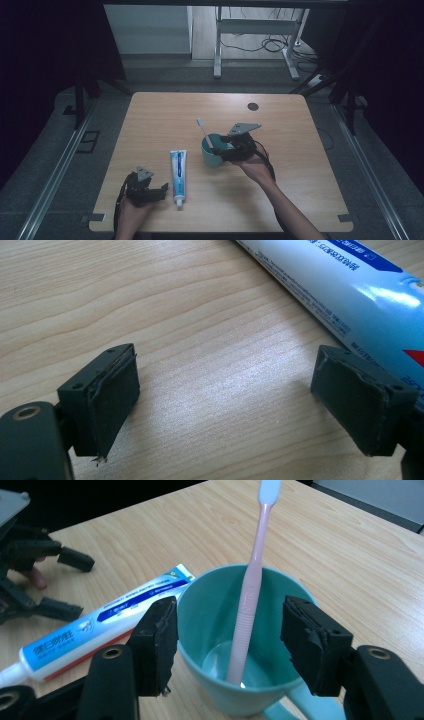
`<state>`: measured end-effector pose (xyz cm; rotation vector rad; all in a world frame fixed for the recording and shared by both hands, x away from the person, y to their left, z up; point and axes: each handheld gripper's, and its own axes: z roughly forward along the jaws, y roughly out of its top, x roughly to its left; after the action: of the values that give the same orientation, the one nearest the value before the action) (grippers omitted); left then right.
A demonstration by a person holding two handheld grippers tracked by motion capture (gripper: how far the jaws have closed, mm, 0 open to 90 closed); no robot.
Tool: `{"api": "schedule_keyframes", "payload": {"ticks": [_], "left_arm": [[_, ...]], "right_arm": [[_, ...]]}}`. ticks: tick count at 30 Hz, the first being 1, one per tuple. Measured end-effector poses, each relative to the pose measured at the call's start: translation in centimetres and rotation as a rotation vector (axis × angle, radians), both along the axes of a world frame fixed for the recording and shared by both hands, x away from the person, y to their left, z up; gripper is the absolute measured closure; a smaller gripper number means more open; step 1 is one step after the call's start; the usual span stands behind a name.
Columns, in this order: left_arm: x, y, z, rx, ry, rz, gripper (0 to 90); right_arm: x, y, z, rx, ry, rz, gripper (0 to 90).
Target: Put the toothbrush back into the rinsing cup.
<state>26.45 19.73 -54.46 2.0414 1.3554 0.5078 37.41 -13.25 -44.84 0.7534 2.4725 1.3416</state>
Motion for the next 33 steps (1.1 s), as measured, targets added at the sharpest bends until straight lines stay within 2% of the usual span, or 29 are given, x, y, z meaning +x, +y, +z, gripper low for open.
{"api": "schedule_keyframes", "payload": {"ticks": [7, 15, 25, 33], "left_arm": [[0.0, 0.0, 0.0, 0.002, 0.001, 0.005, 11.6], [-0.1, 0.0, 0.0, -0.001, -0.001, 0.013, 11.8], [0.0, -0.1, 0.0, -0.006, -0.003, 0.020, 11.7], [0.0, -0.1, 0.0, -0.005, -0.002, 0.017, 11.7]], "right_arm": [[-1.1, -0.9, 0.5, -0.012, -0.025, 0.015, 33.1], [-1.9, -2.3, 0.8, -0.024, -0.036, 0.008, 28.9], [-2.8, -4.4, 0.5, -0.026, -0.032, -0.002, 26.9], [-3.8, -5.9, -0.2, -0.049, -0.033, -0.005, 22.5]]}}
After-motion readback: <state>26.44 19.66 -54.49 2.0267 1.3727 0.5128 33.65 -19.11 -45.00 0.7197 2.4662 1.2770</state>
